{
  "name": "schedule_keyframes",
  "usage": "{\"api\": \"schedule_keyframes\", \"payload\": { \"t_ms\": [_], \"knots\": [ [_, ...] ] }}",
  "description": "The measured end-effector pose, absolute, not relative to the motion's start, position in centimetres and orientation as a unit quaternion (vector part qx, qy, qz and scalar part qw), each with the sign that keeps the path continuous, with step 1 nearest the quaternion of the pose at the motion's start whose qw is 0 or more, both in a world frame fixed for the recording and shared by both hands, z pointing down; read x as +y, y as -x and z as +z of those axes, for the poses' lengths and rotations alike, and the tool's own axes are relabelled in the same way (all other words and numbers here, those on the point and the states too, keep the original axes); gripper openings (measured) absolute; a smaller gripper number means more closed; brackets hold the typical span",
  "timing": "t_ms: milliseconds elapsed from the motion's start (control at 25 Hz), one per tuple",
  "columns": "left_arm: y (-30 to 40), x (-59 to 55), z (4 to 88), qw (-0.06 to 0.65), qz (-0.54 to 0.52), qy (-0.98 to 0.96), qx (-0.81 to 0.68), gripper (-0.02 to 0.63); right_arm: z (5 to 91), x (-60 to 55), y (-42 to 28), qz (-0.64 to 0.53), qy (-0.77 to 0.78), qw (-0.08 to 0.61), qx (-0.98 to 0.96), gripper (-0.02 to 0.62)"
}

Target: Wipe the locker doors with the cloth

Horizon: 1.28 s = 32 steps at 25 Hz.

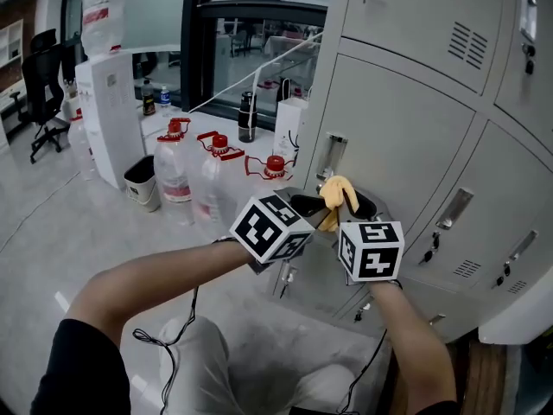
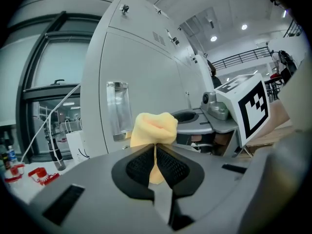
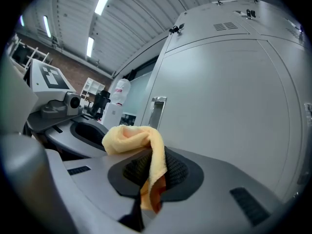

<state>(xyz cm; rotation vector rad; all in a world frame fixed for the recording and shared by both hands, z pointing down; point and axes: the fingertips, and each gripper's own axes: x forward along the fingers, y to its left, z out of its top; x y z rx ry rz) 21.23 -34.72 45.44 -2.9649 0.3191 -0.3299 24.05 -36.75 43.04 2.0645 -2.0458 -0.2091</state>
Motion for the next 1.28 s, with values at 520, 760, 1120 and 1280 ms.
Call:
{"api": "schedule_keyframes", "payload": {
  "t_ms": [520, 760, 1120, 1280],
  "knots": [
    [-22.3, -36.2, 46.5, 0.082, -0.118, 0.981, 0.128, 0.02, 43.3, -37.6, -24.2, -0.11, -0.72, 0.132, -0.672, 0.063],
    [-23.5, -35.2, 46.3, 0.09, -0.125, 0.981, 0.116, 0.02, 43.2, -36.6, -25.4, -0.105, -0.726, 0.127, -0.667, 0.063],
    [-27.9, -31.5, 46.3, 0.102, -0.12, 0.985, 0.074, 0.02, 43.4, -32.8, -30.0, -0.093, -0.751, 0.123, -0.642, 0.063],
    [-30.7, -29.5, 46.6, 0.106, -0.12, 0.986, 0.05, 0.02, 43.8, -30.7, -32.8, -0.083, -0.766, 0.123, -0.626, 0.063]
  ]
}}
